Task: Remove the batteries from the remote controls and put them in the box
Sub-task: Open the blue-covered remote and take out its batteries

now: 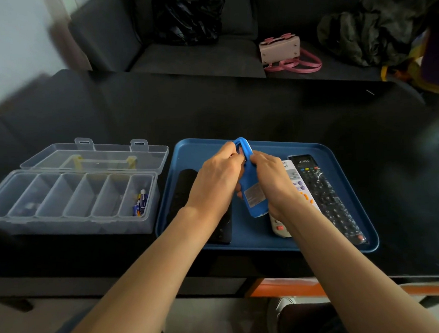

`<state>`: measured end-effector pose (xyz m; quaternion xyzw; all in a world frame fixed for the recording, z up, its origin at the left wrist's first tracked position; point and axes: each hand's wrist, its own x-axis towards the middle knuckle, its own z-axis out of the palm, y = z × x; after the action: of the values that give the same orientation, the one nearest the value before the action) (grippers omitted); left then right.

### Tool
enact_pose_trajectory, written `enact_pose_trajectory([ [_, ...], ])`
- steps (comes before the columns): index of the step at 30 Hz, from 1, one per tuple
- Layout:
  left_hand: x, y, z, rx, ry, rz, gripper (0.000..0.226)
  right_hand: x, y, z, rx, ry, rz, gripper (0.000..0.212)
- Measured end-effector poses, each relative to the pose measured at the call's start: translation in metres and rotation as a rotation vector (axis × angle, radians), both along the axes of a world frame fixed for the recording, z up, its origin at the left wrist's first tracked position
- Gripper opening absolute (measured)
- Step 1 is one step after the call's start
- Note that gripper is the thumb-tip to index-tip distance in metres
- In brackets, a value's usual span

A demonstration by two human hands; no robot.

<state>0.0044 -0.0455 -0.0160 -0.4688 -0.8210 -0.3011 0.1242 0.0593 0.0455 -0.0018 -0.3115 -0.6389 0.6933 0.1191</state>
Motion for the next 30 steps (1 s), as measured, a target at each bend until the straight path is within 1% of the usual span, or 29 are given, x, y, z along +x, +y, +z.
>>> enact_pose_trajectory([
  [4,-0.002,0.001,-0.004,0.037,0.003,-0.005,0.007,-0.001,0.0,-0.001,0.002,-0.01,-0.007,0.024],
  [5,-0.004,0.003,-0.004,0.069,-0.02,-0.009,0.004,-0.001,0.0,-0.001,0.0,-0.01,-0.009,0.026],
  [9,-0.012,0.004,-0.008,0.152,-0.115,0.003,0.016,0.001,0.0,-0.002,-0.011,-0.003,0.003,0.028],
  [10,-0.013,0.004,-0.008,0.188,-0.186,-0.004,0.018,0.001,0.0,-0.002,-0.007,-0.004,0.008,0.028],
  [11,-0.013,0.004,-0.01,0.177,-0.228,-0.022,0.019,0.001,0.0,-0.002,-0.001,-0.008,0.008,0.028],
  [12,-0.012,0.004,-0.01,0.136,-0.231,-0.041,0.022,0.001,0.0,-0.002,0.004,-0.015,0.004,0.027],
  [14,-0.008,0.004,-0.009,0.032,-0.157,-0.066,0.025,0.001,0.0,-0.003,0.022,-0.031,-0.005,0.025],
  [16,-0.008,0.003,-0.005,-0.001,-0.116,-0.077,0.022,0.001,0.001,-0.004,0.03,-0.03,-0.002,0.026],
  [18,-0.011,0.002,-0.004,-0.001,-0.081,-0.087,0.02,0.002,0.002,-0.003,-0.015,-0.024,0.0,0.025],
  [20,-0.013,0.002,-0.003,0.044,-0.1,-0.108,0.024,0.004,0.003,-0.001,-0.08,-0.033,0.002,0.025],
  [21,-0.013,0.001,-0.003,0.076,-0.129,-0.12,0.026,0.005,0.003,-0.001,-0.107,-0.038,0.008,0.025],
  [23,-0.013,0.0,-0.001,0.128,-0.205,-0.105,0.021,0.006,0.002,-0.001,-0.147,-0.042,0.018,0.026],
  [28,-0.013,-0.003,0.008,0.23,-0.428,0.04,0.021,0.006,-0.002,0.004,-0.146,0.007,0.047,0.028],
  [30,-0.013,-0.005,0.01,0.238,-0.437,0.062,0.018,0.005,-0.004,0.005,-0.11,0.01,0.056,0.028],
])
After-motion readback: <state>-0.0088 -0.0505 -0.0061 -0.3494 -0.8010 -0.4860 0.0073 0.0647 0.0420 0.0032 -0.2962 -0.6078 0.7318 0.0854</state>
